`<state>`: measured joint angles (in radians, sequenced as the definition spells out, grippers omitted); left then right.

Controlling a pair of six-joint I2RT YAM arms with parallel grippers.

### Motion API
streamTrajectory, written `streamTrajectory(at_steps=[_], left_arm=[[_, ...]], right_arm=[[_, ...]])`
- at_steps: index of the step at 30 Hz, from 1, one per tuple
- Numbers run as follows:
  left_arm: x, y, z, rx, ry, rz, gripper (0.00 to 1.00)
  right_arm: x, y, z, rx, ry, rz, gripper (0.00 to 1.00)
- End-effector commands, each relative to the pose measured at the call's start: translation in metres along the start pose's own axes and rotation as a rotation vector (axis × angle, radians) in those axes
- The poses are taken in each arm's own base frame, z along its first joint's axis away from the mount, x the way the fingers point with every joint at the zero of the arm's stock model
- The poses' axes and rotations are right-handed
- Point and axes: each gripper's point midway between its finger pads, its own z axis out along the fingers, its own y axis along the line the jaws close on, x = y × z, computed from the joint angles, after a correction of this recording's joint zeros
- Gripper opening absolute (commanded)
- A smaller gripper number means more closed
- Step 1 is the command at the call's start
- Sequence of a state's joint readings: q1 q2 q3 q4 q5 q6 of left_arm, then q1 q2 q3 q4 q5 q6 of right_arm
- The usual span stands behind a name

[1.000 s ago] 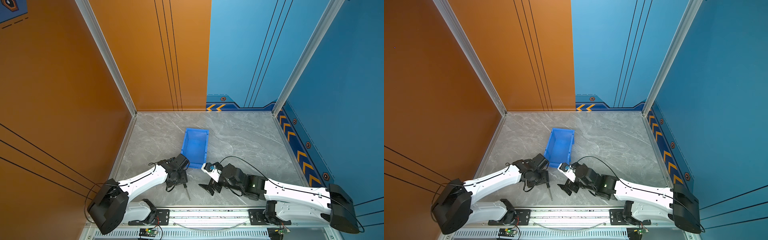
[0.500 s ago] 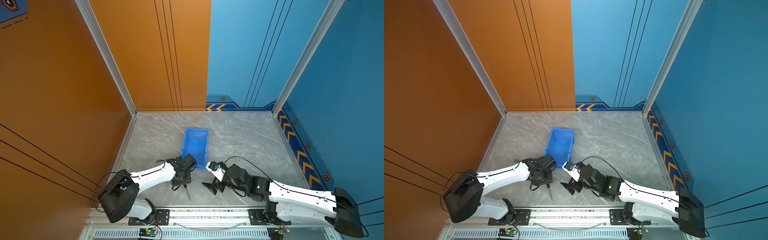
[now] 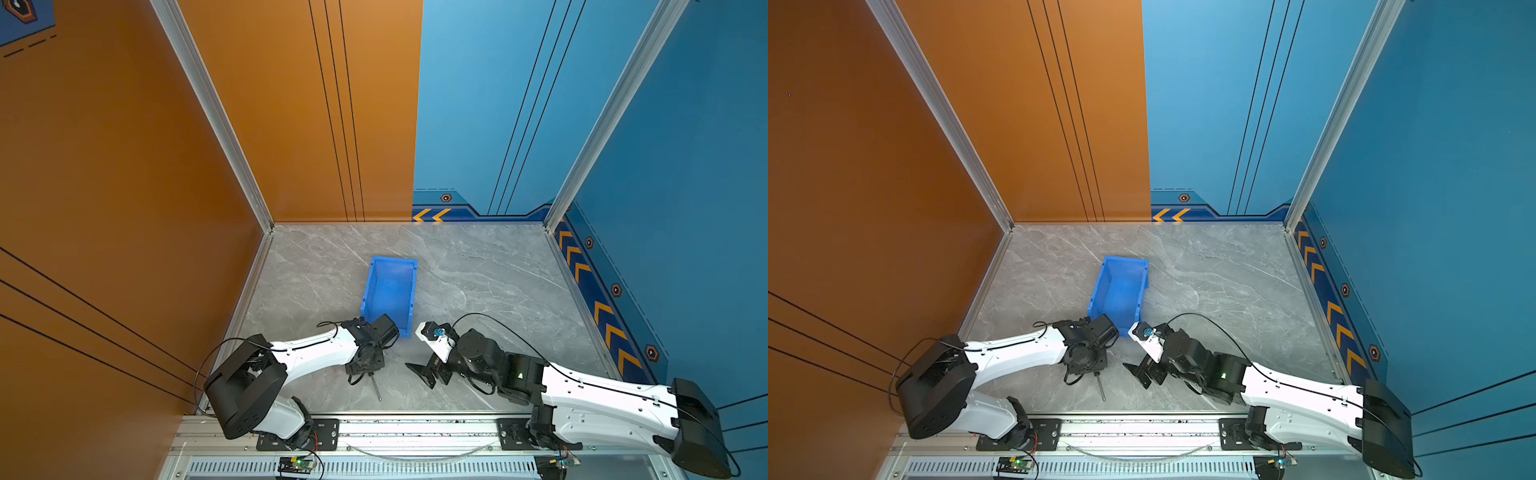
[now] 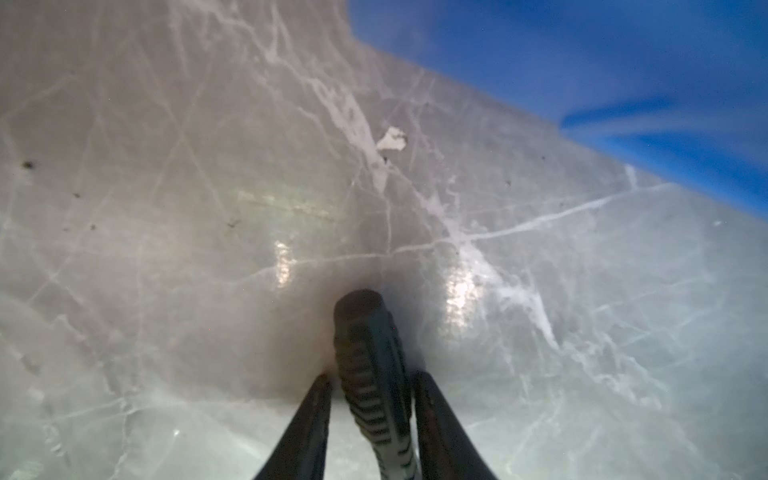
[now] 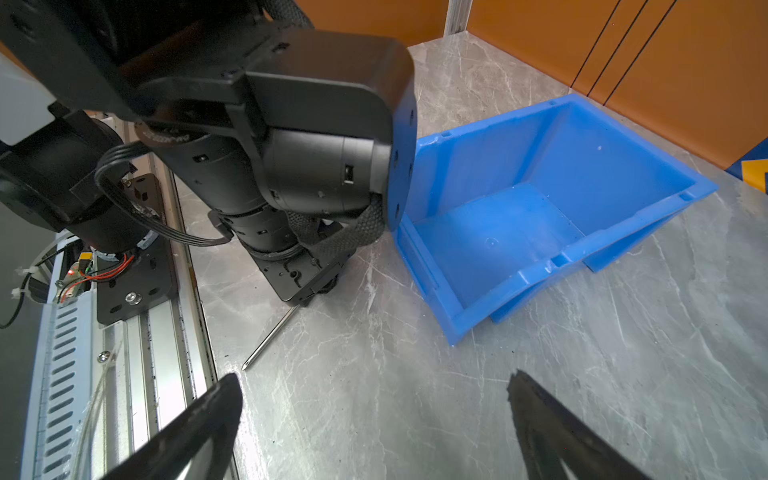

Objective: Put the screwdriver in the bin
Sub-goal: 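Lift the screwdriver with the left gripper, handle up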

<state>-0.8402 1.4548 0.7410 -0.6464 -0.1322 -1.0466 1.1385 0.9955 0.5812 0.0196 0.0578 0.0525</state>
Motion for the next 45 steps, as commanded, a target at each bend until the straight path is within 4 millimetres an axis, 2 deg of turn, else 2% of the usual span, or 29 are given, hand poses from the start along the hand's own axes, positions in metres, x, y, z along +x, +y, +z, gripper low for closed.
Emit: streamTrajectory(at_steps=[1,6,9,12,17,24,34,39,45], left_arm=[[0.004,0.005,0.004,-0.041,-0.003,0.007,0.32],[0.004,0.004,0.004,-0.042,-0.007,0.004,0.23],[0.003,0.003,0.002,-0.036,-0.014,0.004,0.15],[0.002,0.003,0.000,-0.030,-0.021,0.005,0.12],[-0.002,0.000,-0.006,-0.010,-0.038,0.012,0.10],[-0.011,0.002,-0.024,0.024,-0.099,0.036,0.09],[-0.032,0.000,-0.064,0.087,-0.214,0.117,0.10],[-0.045,-0.008,-0.081,0.098,-0.248,0.175,0.09],[-0.056,-0.013,-0.086,0.094,-0.259,0.184,0.08]], right_arm=[[0.005,-0.008,-0.003,0.036,-0.003,0.021,1.00],[0.009,-0.009,-0.006,0.041,-0.006,0.032,1.00],[0.010,-0.010,-0.007,0.046,-0.007,0.035,1.00],[0.010,-0.011,-0.008,0.050,-0.009,0.035,1.00],[0.010,-0.013,-0.008,0.052,-0.012,0.037,1.00],[0.006,-0.016,-0.008,0.054,-0.022,0.046,1.00],[-0.008,-0.030,-0.009,0.057,-0.070,0.113,1.00],[-0.013,-0.037,-0.010,0.067,-0.084,0.134,1.00],[-0.014,-0.044,-0.010,0.069,-0.076,0.151,1.00]])
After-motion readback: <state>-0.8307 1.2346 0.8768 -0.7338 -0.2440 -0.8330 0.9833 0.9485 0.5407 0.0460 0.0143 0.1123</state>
